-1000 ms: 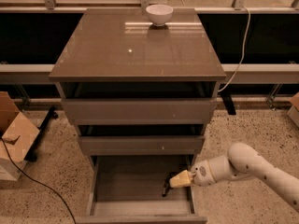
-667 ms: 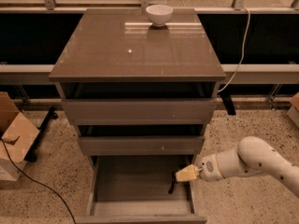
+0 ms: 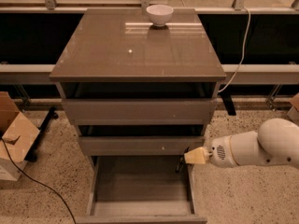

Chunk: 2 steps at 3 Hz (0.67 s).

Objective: Pick rxbar chocolate from bottom drawer and place on counter

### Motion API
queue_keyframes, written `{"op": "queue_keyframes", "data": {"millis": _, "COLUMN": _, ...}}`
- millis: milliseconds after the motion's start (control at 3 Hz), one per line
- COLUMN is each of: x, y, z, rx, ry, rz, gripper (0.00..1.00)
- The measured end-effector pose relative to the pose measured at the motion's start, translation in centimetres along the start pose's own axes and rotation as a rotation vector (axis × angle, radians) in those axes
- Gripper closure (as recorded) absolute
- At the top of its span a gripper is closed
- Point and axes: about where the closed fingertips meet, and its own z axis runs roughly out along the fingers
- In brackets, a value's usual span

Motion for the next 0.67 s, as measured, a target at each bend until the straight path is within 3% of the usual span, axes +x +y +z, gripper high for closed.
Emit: {"op": "queue_keyframes", "data": {"millis": 667, "x": -7.5, "y": 4.5, "z": -8.6, "rx": 0.135, "ry": -0.124, "rz": -0.034, "gripper": 1.00}}
